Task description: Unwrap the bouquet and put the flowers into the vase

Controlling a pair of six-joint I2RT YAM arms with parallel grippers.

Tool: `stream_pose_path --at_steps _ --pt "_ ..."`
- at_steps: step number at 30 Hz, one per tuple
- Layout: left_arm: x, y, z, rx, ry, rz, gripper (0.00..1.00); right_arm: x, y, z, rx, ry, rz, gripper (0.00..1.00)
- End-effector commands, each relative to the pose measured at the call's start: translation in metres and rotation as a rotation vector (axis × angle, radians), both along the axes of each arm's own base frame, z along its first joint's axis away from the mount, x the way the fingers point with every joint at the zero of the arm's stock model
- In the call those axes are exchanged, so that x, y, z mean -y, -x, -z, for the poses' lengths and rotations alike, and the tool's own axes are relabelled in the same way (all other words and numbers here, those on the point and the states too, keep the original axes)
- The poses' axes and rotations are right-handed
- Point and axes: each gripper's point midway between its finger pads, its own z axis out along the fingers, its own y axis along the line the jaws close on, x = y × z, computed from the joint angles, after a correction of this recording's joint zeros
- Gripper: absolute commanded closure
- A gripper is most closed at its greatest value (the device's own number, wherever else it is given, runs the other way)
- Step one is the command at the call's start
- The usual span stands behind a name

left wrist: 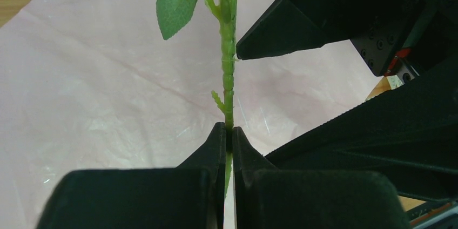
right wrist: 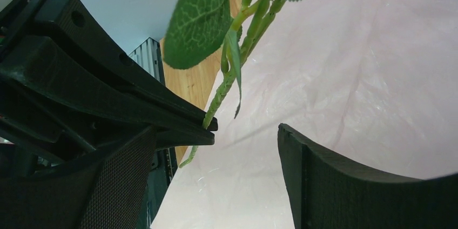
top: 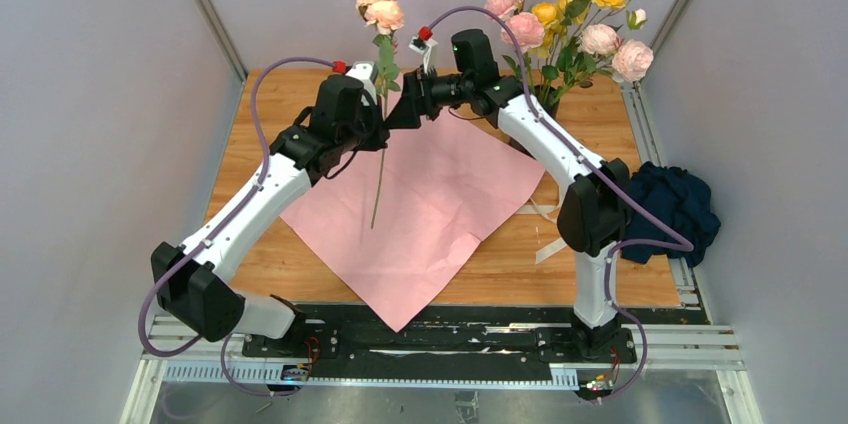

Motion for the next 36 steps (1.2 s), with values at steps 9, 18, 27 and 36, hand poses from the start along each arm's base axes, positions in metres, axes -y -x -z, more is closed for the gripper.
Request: stream_pose_path --at_steps 9,18,27,36 --pt "0.021 0.022 -0.006 -0.028 0.004 0.11 1.0 0.029 -0.046 -0.037 0.122 -0.034 0.185 0.16" --pt "0.025 0.021 -0.015 -0.012 0.024 0.123 1.0 0.039 -0.049 -0.043 0.122 -0.059 0.191 0.16" --pt "0.023 0.016 -0.017 0.005 0.021 0.098 1.0 0.026 -0.042 -0.043 0.083 -0.094 0.143 0.19" --pt "0.028 0.007 -0.025 0.023 0.026 0.101 1.0 0.021 -0.021 -0.015 0.007 -0.086 0.112 0.21"
